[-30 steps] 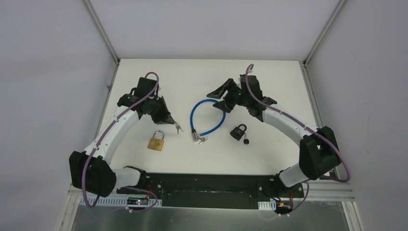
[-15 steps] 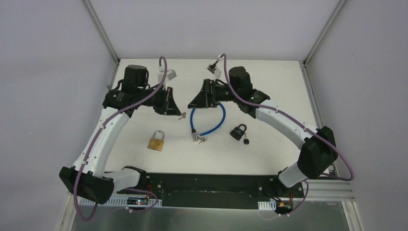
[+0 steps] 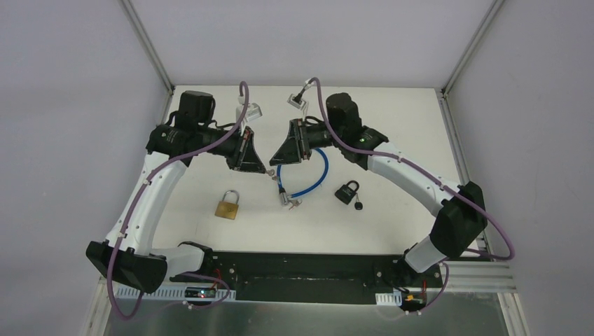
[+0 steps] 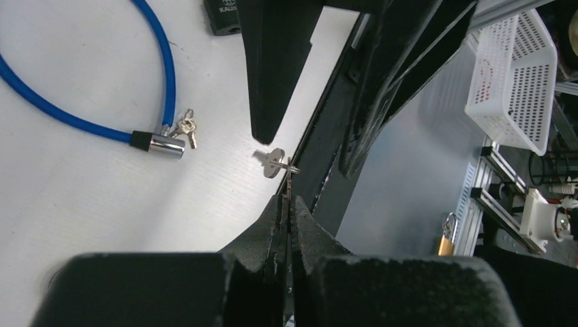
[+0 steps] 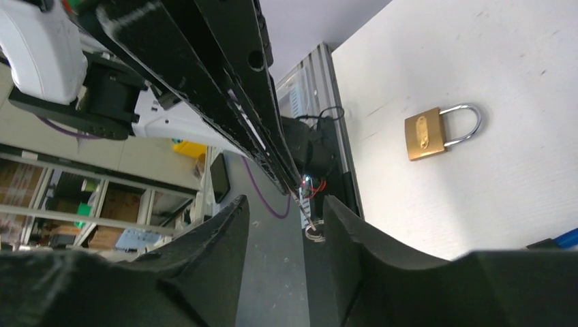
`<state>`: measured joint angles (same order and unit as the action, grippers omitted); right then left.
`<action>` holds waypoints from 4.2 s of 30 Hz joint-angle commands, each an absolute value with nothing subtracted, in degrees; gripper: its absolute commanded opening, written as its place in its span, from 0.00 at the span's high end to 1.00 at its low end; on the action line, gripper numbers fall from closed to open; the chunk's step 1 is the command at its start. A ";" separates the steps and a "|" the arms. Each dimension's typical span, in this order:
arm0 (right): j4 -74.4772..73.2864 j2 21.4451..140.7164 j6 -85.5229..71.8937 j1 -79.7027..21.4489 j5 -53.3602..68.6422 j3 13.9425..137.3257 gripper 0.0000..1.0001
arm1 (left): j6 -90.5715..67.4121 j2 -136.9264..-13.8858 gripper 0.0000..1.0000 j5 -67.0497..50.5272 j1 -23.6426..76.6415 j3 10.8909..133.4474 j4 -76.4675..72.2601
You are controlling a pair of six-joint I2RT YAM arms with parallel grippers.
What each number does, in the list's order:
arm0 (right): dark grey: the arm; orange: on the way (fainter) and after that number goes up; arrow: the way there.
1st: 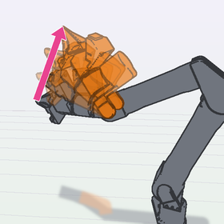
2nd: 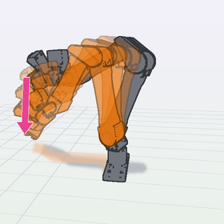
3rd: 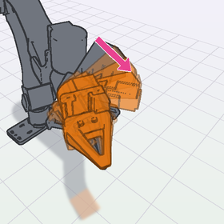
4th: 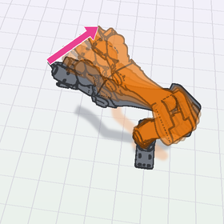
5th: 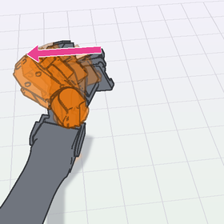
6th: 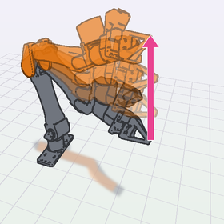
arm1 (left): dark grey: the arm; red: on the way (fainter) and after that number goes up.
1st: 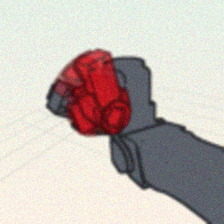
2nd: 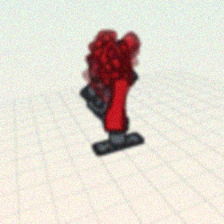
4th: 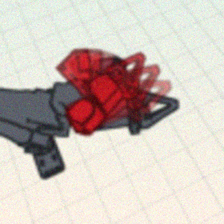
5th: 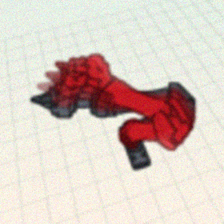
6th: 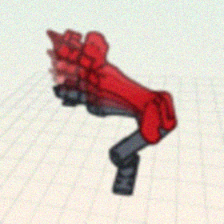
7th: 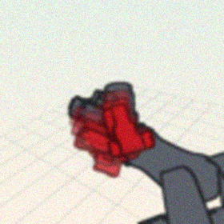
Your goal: Unlock with the key
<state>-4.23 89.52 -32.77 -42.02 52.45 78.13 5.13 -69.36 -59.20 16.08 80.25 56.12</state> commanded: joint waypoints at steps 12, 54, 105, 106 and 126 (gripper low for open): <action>-7.23 90.17 -26.16 -44.57 57.42 79.84 0.87 | 7.29 -68.45 1.00 -64.26 16.17 82.75 56.34; -0.75 85.87 -26.93 -42.90 50.63 72.65 1.00 | -8.98 -70.14 0.38 -39.83 14.56 89.55 54.37; 3.90 80.07 -30.83 -38.93 30.68 55.17 1.00 | -18.26 -93.47 0.01 1.71 14.15 58.20 51.22; 3.95 80.11 -30.88 -38.94 30.64 55.04 1.00 | -18.81 -92.30 0.01 3.70 14.15 58.26 51.22; 4.30 81.86 -31.70 -38.85 31.21 55.44 1.00 | -27.06 -92.58 0.17 -6.57 14.17 54.36 52.07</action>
